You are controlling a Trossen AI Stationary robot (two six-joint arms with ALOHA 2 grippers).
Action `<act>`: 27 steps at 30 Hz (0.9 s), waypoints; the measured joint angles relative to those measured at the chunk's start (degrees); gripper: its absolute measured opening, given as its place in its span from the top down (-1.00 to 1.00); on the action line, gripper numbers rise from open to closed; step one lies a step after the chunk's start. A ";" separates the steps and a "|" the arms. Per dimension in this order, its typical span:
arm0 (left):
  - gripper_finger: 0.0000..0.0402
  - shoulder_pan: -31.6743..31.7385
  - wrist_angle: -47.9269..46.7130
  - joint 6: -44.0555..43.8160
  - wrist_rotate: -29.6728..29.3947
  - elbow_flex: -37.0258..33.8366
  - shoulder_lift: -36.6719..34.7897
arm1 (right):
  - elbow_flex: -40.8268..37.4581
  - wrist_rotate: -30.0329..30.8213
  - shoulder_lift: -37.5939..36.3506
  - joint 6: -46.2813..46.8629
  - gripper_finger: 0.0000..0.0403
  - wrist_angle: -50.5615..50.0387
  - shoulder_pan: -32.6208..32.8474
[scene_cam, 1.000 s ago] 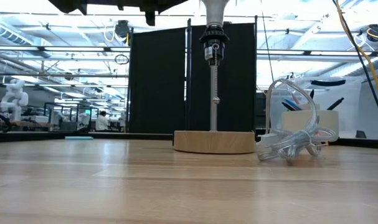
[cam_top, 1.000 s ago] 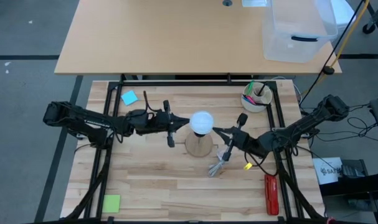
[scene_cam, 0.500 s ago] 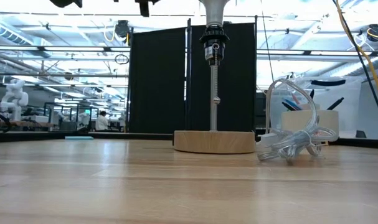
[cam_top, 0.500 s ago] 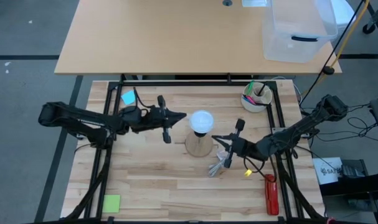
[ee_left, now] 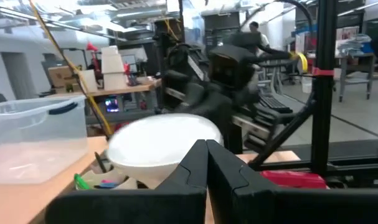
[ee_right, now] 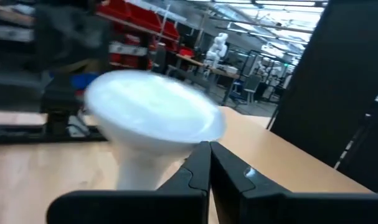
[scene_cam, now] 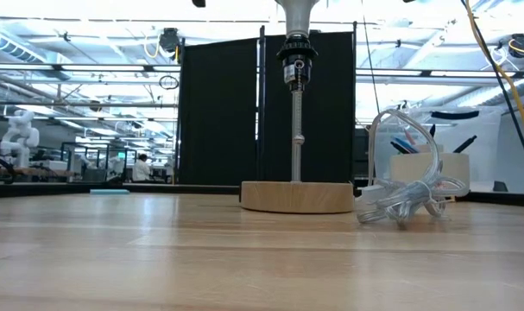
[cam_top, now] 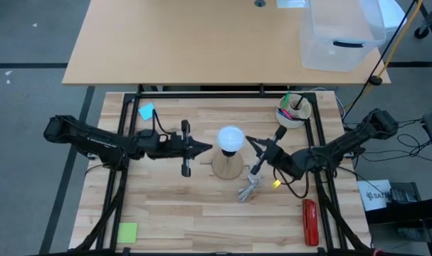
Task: Screw lightbulb
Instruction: Insert the lightbulb into the lamp
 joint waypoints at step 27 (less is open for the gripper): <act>1.00 3.04 5.07 -3.54 2.23 0.20 6.01 | 0.02 -5.48 -0.15 0.43 1.00 0.30 -4.45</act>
